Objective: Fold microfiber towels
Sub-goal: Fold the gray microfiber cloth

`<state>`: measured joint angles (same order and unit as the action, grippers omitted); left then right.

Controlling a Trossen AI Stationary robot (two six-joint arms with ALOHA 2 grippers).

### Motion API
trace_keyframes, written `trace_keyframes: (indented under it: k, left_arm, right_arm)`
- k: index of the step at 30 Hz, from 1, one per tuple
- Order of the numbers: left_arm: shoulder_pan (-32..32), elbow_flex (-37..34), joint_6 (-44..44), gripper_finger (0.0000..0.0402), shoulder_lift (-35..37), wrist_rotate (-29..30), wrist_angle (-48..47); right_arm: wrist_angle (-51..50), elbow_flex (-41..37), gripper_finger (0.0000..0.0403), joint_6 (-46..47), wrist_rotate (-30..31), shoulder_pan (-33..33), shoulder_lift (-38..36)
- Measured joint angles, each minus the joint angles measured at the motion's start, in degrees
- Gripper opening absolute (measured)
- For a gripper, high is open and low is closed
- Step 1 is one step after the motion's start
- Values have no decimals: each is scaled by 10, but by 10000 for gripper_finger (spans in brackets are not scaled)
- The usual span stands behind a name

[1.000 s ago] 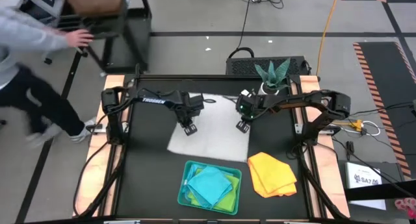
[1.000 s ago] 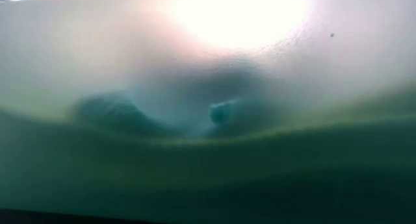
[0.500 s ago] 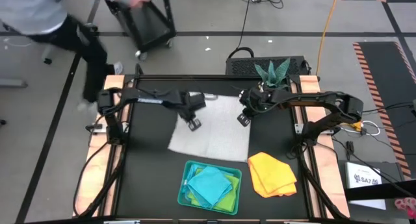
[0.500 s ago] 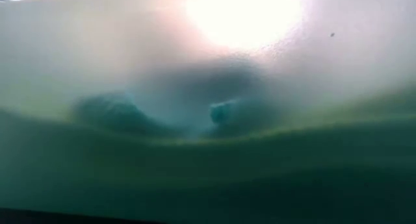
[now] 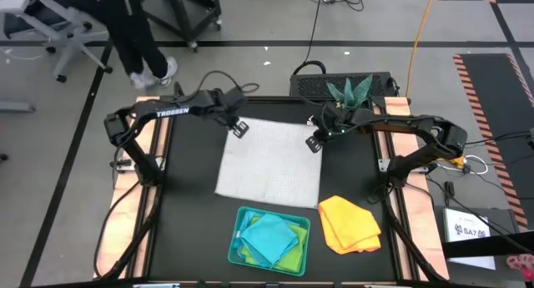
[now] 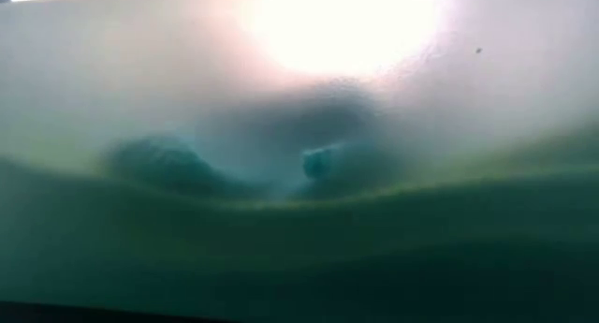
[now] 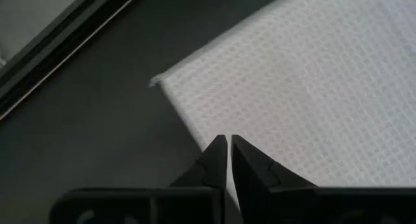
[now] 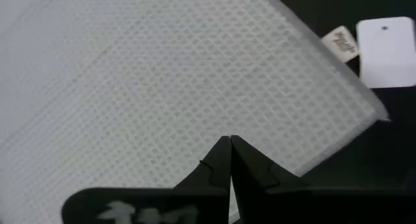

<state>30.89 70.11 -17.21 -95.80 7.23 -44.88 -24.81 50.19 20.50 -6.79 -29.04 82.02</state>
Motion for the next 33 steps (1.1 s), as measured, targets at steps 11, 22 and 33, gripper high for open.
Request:
trace_keyframes:
  k: [11,22,33]
  left_arm:
    - [51,1,62,26,-7,-56,15]
    - [98,1,115,27,-9,-97,16]
    - [148,2,128,92,-96,-153,31]
  right_arm:
    - [-11,0,6,-18,20,-56,0]
    - [-57,0,110,14,5,-65,3]
    - [-57,0,131,44,-10,-59,3]
